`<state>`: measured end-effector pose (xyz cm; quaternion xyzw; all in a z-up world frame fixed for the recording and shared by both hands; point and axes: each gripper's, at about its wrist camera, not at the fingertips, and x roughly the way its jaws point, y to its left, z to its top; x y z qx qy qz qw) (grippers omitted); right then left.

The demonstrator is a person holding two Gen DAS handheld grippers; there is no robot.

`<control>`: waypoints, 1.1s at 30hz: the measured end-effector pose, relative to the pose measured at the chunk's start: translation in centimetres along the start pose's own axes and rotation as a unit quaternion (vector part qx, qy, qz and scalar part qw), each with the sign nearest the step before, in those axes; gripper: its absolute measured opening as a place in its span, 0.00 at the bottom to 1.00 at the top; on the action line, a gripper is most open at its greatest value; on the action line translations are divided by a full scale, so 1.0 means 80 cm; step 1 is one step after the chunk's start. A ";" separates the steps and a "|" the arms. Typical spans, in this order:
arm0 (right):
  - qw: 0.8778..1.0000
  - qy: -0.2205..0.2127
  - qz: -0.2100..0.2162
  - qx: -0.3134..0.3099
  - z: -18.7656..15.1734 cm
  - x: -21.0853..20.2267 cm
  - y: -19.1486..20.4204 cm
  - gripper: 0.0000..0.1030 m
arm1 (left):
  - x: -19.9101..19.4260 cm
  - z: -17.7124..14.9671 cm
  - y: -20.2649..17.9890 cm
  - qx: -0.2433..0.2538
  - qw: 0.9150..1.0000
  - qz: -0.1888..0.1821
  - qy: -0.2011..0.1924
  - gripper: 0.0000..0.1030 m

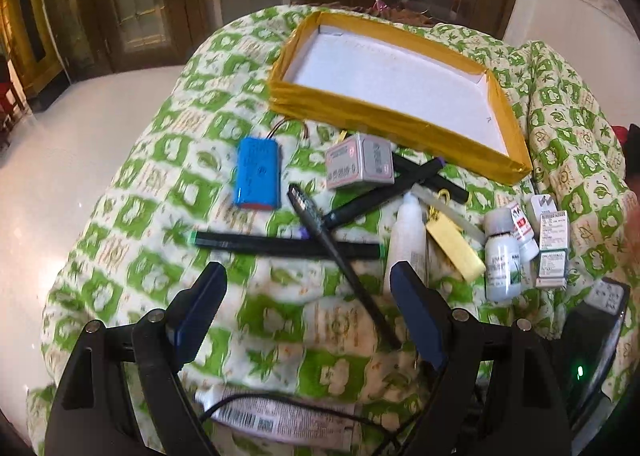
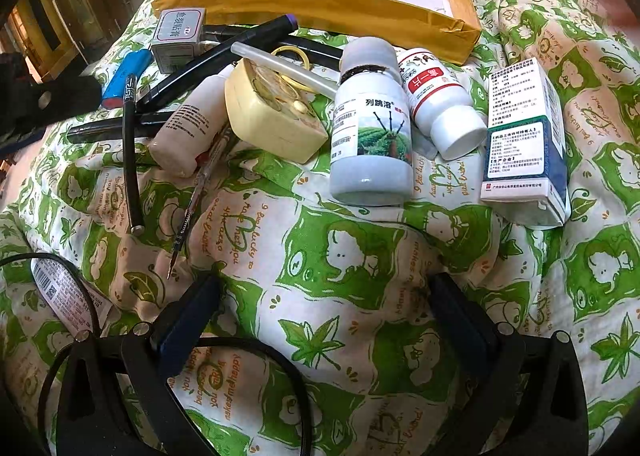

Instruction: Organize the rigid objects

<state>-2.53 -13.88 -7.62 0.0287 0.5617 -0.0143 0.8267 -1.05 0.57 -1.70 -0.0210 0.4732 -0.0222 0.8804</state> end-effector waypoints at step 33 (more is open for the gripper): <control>0.993 -0.118 0.019 0.001 -0.022 -0.145 -0.026 0.99 | -0.046 -0.021 0.031 -0.066 0.995 0.021 -0.070 0.82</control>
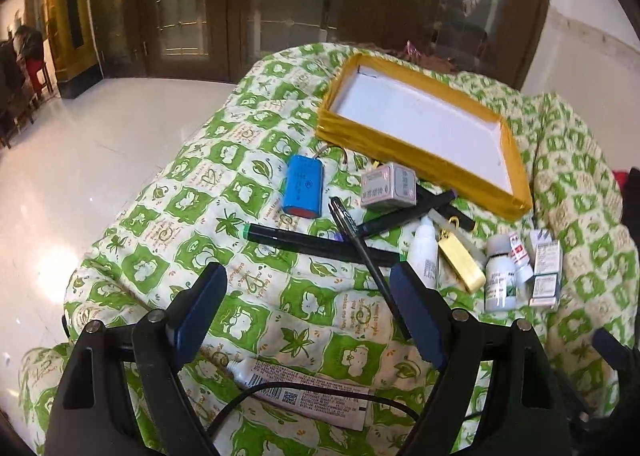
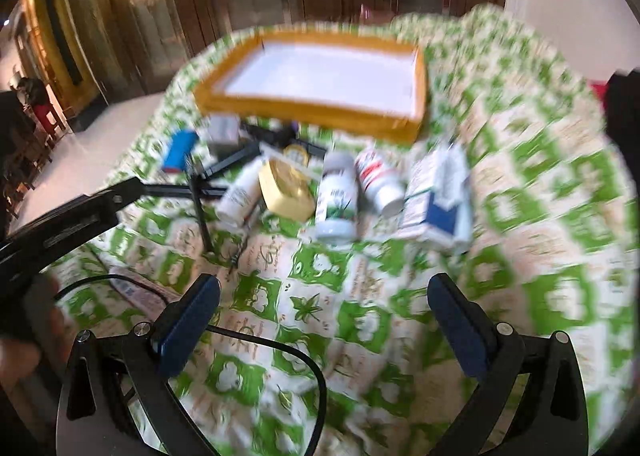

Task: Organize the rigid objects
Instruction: 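Lower the left tool onto the black pen and close on it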

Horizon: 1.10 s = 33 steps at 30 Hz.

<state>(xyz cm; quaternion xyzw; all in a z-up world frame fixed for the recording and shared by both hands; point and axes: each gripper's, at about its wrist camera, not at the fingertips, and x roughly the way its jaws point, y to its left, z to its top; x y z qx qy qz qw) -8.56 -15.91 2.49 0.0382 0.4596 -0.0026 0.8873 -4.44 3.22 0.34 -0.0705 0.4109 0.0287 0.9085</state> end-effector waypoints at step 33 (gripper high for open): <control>0.999 -0.006 -0.008 0.042 0.000 -0.009 -0.021 0.99 | 0.016 -0.006 -0.014 0.034 0.999 0.016 0.032 0.82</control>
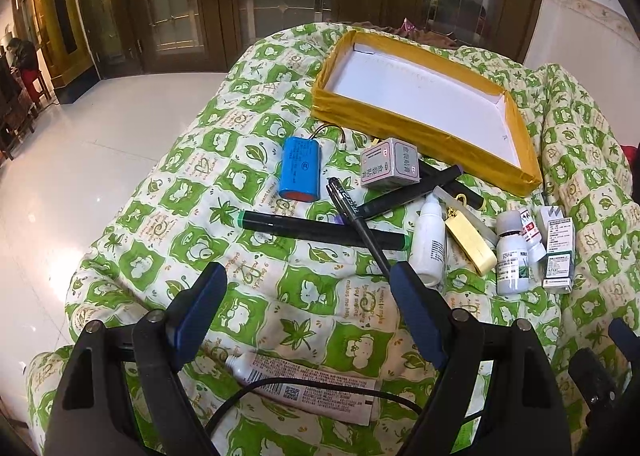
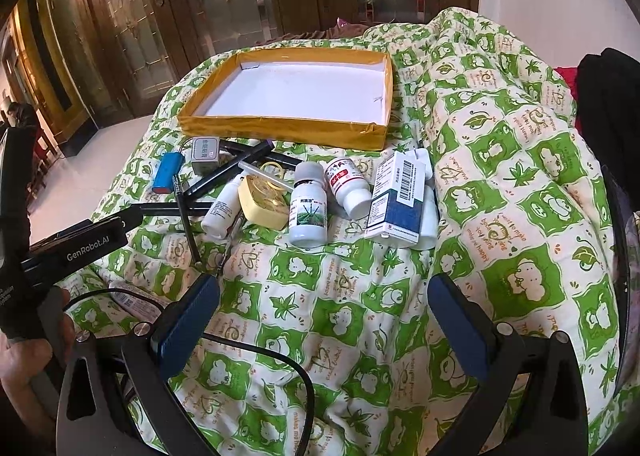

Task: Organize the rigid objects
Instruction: 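Lower the left tool onto the black pen and close on it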

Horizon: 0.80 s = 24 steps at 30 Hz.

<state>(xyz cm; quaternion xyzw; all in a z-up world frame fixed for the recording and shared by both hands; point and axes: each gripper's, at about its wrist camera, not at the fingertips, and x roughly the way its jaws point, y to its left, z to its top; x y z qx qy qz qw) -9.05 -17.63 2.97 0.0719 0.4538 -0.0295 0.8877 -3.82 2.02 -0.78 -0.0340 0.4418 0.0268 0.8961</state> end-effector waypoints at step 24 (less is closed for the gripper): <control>0.997 0.054 0.049 0.024 0.060 0.030 -0.067 0.82 | 0.050 0.009 -0.037 0.029 0.992 -0.083 0.088 0.59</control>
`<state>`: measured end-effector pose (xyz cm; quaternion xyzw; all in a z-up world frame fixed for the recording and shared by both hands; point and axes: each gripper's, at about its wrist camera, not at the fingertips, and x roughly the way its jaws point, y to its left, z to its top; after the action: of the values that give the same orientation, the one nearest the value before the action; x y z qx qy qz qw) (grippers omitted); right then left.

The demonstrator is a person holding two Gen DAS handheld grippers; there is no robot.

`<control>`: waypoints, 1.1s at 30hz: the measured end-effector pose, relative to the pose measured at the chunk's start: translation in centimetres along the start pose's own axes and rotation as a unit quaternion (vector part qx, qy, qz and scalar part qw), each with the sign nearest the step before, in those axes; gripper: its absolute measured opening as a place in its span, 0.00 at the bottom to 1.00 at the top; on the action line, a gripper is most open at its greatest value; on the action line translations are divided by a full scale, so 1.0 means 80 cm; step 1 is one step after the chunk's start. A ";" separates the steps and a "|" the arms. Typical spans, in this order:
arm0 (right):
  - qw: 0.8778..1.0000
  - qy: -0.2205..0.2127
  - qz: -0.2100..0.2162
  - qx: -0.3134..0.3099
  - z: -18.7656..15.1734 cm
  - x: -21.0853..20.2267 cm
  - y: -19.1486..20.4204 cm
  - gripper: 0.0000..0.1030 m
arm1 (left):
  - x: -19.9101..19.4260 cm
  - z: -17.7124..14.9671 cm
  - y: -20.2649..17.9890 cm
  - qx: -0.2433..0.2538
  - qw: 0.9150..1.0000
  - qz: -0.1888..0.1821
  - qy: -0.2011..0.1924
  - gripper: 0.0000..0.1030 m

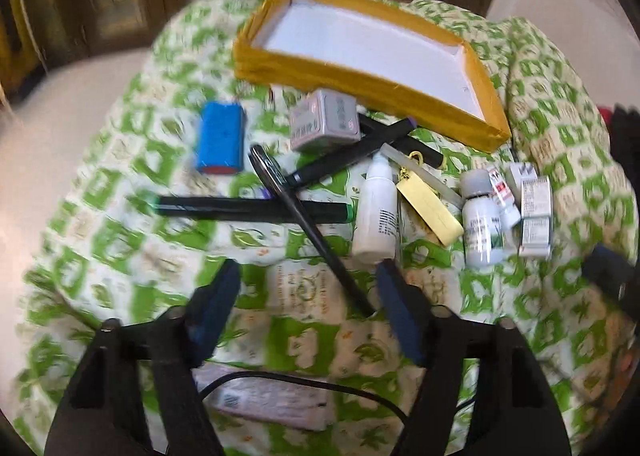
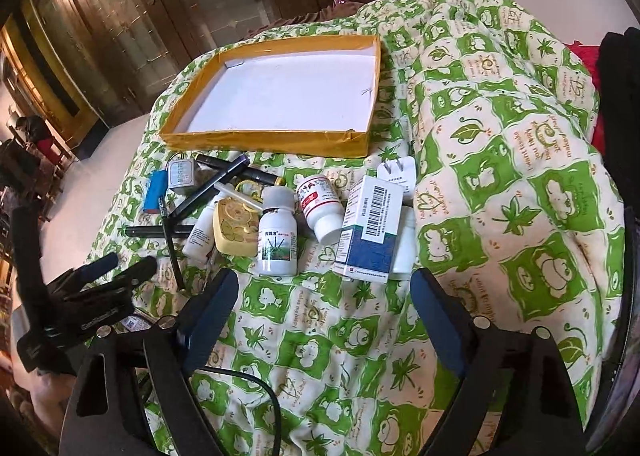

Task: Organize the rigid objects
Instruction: 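Lower the left tool onto the black pen and close on it, then close the right tool around the white green-labelled bottle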

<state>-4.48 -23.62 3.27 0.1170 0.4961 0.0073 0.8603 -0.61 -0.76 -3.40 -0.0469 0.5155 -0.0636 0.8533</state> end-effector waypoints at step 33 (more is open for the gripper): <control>0.982 0.151 0.106 0.032 0.054 0.127 0.027 0.45 | 0.044 0.000 0.006 -0.040 0.995 -0.058 0.072 0.06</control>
<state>4.60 -21.04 -2.87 0.1942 0.6051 0.0998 0.7657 1.07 -0.82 -6.56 -0.1062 0.5739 -0.0951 0.8064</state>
